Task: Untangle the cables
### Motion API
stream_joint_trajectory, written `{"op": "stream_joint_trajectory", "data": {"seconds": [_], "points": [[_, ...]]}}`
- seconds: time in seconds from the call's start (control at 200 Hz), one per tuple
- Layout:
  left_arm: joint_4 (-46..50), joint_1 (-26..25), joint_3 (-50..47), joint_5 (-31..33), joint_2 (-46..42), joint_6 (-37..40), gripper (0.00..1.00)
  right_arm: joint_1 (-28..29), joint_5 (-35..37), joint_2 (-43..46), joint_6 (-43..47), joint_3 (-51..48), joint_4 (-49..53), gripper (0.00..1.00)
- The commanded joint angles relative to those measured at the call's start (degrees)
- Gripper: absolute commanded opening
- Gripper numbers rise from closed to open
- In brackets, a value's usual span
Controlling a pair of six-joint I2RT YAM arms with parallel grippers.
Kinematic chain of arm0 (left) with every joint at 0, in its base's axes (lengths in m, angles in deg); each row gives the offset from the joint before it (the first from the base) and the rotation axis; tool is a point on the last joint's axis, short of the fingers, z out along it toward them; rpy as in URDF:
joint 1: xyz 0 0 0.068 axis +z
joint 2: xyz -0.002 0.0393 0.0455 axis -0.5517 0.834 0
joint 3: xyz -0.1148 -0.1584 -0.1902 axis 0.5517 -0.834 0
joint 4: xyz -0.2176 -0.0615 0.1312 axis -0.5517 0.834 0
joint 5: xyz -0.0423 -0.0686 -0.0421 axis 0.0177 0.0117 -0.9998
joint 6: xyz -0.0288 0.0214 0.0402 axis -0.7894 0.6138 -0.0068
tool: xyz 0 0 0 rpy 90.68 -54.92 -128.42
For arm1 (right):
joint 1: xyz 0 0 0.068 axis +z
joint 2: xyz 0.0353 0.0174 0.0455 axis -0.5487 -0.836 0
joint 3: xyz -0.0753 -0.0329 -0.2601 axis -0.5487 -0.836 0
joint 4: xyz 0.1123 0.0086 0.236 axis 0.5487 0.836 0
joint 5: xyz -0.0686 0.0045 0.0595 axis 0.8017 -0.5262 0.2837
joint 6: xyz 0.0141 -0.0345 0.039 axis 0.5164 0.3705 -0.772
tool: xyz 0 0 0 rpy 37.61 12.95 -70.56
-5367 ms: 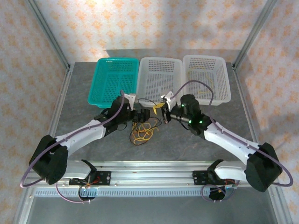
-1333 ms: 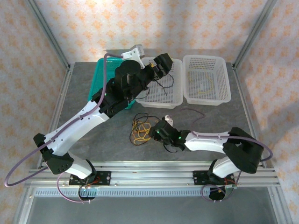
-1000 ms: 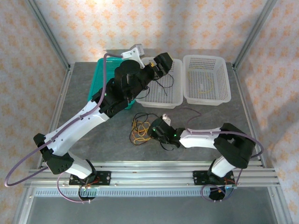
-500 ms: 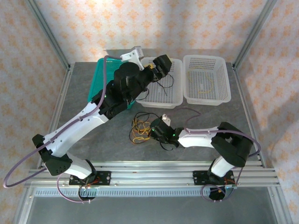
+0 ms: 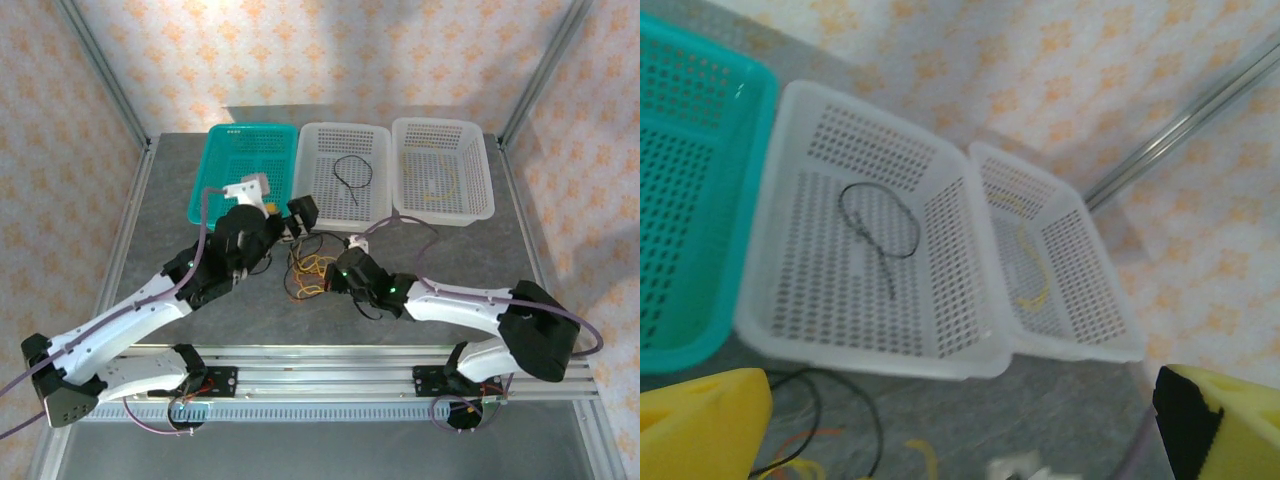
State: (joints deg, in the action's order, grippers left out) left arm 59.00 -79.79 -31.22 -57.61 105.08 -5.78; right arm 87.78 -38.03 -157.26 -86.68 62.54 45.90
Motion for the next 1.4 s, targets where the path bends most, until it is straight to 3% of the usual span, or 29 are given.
{"op": "stream_joint_trajectory", "data": {"seconds": [0.0,0.205,0.395,0.736,0.901,1.397], "points": [[2.0,0.8,-5.8,-1.8,-3.0,1.2,0.99,-2.4,-4.8,3.8,6.4,-2.8,-2.4,0.00],[-3.7,0.9,-18.2,-8.8,-6.9,0.7,0.99,-6.0,-11.3,7.4,17.1,-3.2,-1.2,0.00],[-8.2,0.9,-23.6,-10.7,-5.4,0.6,0.99,-11.1,-17.7,9.2,24.5,-2.2,0.7,0.00],[-13.5,0.9,-23.5,-8.8,1.6,-2.8,0.99,-13.1,-24.2,7.4,28.8,-0.5,0.0,0.00],[-11.5,1.0,-20.3,-7.6,7.5,-3.7,0.99,-13.1,-24.3,7.3,28.5,-0.4,-0.8,0.00],[-15.7,2.1,-17.4,-11.7,17.0,-6.7,0.99,-13.1,-26.7,7.3,29.0,-0.5,-1.5,0.00]]}}
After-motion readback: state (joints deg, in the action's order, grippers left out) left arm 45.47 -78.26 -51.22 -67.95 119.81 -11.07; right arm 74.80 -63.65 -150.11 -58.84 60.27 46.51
